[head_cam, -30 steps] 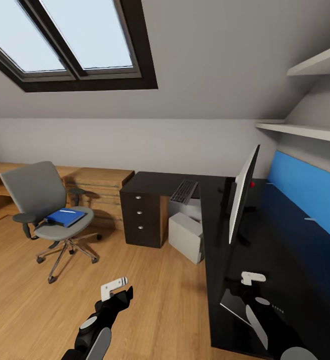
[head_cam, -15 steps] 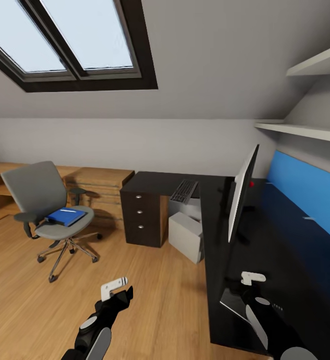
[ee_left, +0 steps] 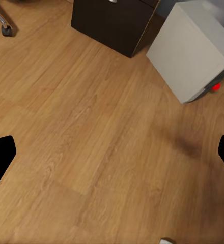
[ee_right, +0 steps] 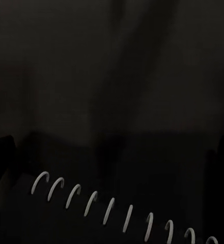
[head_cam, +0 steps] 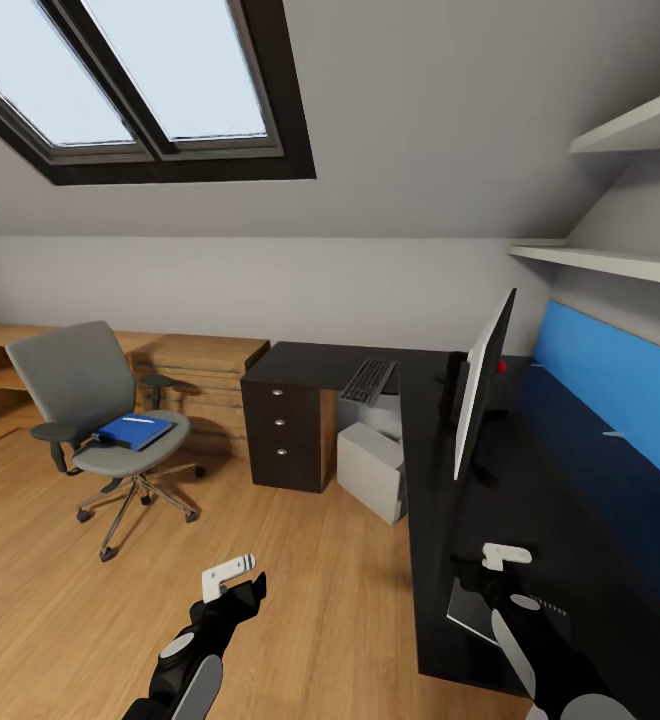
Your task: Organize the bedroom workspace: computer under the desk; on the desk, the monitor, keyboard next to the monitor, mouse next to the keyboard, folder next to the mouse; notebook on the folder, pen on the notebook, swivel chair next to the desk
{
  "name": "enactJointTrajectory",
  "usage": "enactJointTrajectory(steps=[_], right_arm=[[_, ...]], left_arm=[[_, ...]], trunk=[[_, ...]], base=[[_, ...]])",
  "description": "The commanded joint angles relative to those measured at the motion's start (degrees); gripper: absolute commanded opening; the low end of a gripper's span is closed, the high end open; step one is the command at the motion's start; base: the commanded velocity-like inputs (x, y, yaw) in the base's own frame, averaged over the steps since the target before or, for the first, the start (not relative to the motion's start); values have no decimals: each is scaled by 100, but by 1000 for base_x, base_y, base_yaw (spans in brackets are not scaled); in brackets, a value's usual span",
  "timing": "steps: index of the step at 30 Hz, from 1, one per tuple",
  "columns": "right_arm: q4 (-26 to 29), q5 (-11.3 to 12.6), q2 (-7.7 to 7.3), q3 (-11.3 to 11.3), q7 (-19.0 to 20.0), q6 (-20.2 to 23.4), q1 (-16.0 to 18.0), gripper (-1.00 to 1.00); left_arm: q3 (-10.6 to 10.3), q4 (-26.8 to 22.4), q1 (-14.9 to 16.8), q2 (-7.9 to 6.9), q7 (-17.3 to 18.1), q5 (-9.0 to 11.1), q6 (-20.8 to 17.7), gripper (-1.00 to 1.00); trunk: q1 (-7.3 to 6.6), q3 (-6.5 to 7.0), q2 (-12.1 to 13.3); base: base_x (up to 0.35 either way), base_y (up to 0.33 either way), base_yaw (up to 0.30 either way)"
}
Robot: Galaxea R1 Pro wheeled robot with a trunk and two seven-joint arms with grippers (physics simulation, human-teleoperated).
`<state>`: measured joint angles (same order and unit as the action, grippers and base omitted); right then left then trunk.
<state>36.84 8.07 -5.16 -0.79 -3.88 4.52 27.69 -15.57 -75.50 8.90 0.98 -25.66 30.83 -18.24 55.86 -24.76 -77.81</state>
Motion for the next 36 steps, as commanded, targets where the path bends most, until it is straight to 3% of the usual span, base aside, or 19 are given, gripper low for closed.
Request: enactJointTrajectory(steps=[1,27,36], right_arm=[[8,87,-2,8,-22,40,-1,100],[25,85,-11,9,-25,48,-1,100],[29,81,-3,10,-25,49,-1,100]], left_arm=[[-8,-9,5,-1,-45,46,-13,100],[-7,-9,5,-1,-45,51,-13,100],[-7,-9,3,-1,-45,55,-13,100]], trunk=[[0,-7,-4],[0,-7,-4],[0,-7,-4]], base=[[-1,0,0],[-3,0,0],[-169,0,0]])
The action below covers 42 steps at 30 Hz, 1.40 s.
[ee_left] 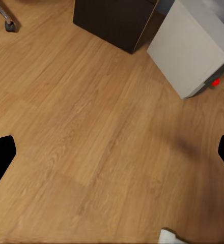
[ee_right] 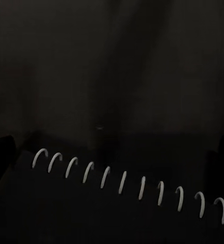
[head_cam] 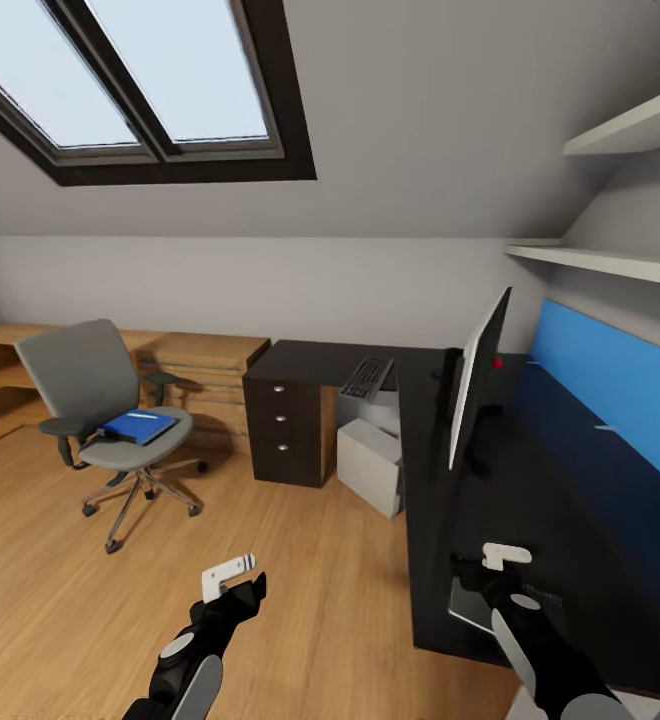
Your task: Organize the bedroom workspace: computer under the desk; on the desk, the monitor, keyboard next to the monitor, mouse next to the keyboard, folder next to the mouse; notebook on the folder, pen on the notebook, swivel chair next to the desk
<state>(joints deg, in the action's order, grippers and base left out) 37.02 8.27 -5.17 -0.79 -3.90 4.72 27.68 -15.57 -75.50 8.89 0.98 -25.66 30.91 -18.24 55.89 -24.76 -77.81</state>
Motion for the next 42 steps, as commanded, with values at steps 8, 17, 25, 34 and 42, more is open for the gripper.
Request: enactJointTrajectory(steps=[8,17,25,34,42], right_arm=[[8,60,-2,9,-23,29,1,100],[7,60,-2,9,-23,29,1,100],[13,60,-3,9,-23,29,1,100],[20,60,-2,9,-23,20,1,100],[16,60,-2,9,-31,20,1,100]], left_arm=[[-8,-9,7,-1,-45,46,-13,100],[-12,-9,6,-1,-49,33,-8,100],[-16,-6,7,-1,-50,15,2,100],[-16,0,5,-1,-40,37,-8,100],[-16,0,3,-1,-37,38,-13,100]], trunk=[[-2,-7,-4],[-2,-7,-4],[-2,-7,-4],[-2,11,-4],[-2,17,-4]], base=[[-129,0,0],[-16,0,0],[17,-40,0],[97,-109,-45],[1,-9,-19]])
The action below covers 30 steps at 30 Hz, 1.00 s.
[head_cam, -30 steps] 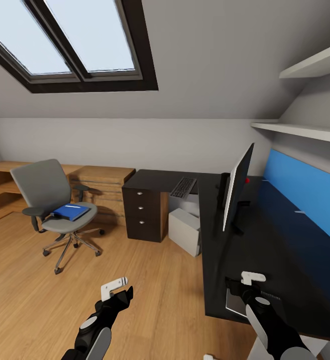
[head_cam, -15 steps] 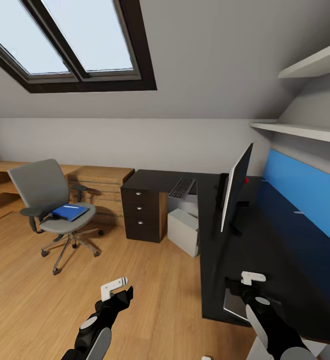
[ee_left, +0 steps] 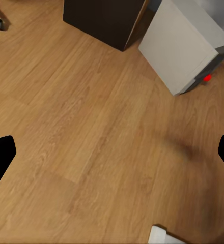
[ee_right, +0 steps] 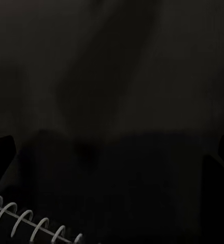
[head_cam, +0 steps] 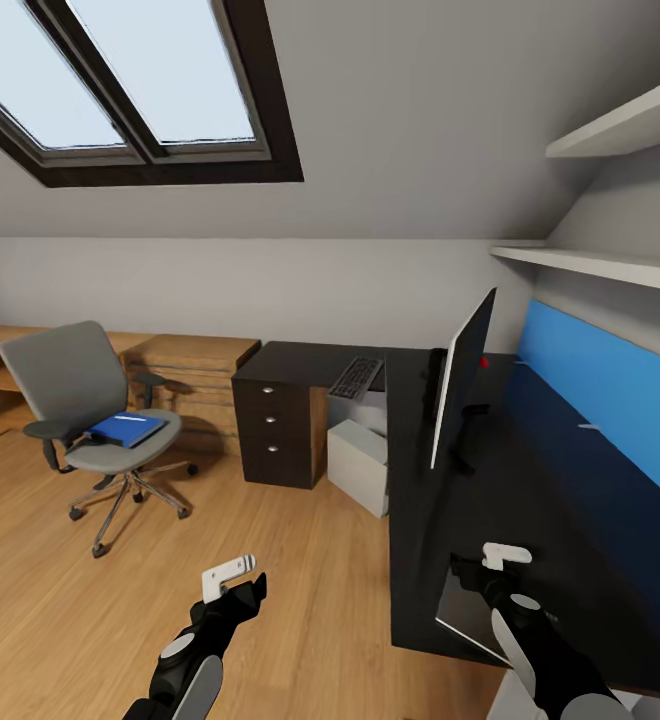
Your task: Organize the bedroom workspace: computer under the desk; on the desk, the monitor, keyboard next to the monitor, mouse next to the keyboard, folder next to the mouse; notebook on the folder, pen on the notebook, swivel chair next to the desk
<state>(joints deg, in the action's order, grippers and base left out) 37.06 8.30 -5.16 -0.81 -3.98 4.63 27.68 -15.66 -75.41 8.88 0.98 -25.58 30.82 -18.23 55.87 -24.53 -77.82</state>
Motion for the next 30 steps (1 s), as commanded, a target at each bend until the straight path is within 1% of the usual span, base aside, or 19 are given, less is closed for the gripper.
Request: enactJointTrajectory(steps=[1,8,13,19,30], right_arm=[[12,58,-3,11,-23,29,1,100],[12,60,-3,11,-23,29,1,100],[12,58,-3,11,-23,29,1,100],[12,58,-3,11,-23,29,1,100],[24,58,-3,5,-22,29,1,100]], left_arm=[[-8,-9,5,-1,-44,46,-14,100],[-7,-9,6,-1,-43,49,-14,100],[-7,-9,6,-1,-43,54,-14,100],[-8,-7,5,-1,-43,55,-17,100],[-8,-3,6,-1,-43,55,-14,100]], trunk=[[-1,-7,-4],[-1,-6,-4],[-1,-6,-4],[-1,-6,-4],[-1,15,-4]], base=[[-78,-2,-4],[-168,-1,-1],[-66,0,0],[-154,0,0],[-25,0,-37]])
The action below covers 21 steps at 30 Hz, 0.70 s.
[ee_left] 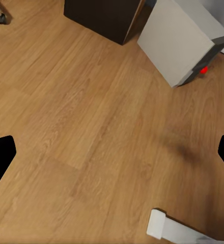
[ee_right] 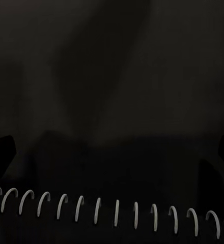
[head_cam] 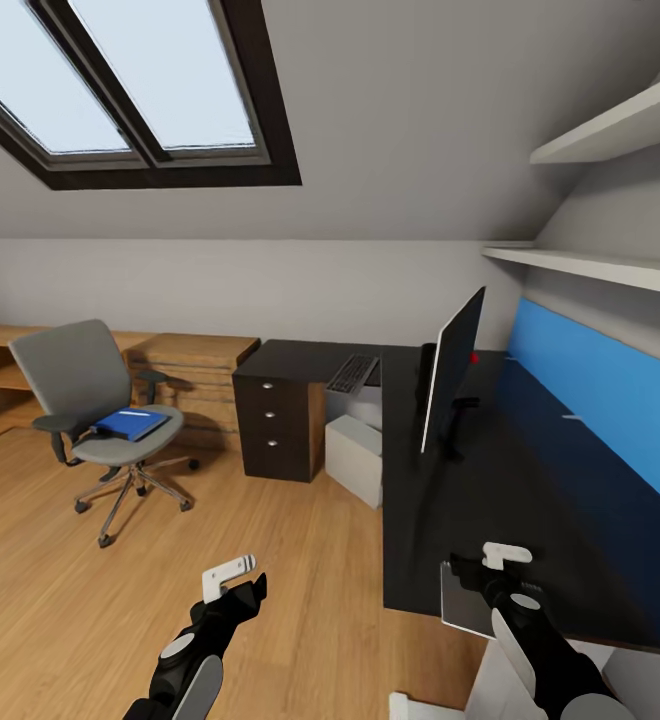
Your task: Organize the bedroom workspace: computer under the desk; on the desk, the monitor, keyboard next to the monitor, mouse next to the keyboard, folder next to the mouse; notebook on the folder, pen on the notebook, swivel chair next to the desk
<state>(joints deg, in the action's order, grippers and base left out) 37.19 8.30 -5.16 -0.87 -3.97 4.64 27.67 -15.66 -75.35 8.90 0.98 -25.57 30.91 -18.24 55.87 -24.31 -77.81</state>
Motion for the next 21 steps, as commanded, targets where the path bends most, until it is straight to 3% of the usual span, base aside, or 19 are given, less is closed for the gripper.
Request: enactJointTrajectory(steps=[1,16,21], right_arm=[[11,57,-2,12,-23,29,1,100],[81,69,-2,8,-26,29,1,100],[505,85,-14,0,-32,78,-10,100]], left_arm=[[-8,-8,4,-1,-45,46,-13,100],[-8,-6,4,-1,-45,46,-13,100],[-8,-6,5,-1,-45,46,-13,100]], trunk=[[0,-5,-4],[0,-2,-4],[0,-2,-4]], base=[[-2,0,-23],[0,0,-4],[0,0,0]])
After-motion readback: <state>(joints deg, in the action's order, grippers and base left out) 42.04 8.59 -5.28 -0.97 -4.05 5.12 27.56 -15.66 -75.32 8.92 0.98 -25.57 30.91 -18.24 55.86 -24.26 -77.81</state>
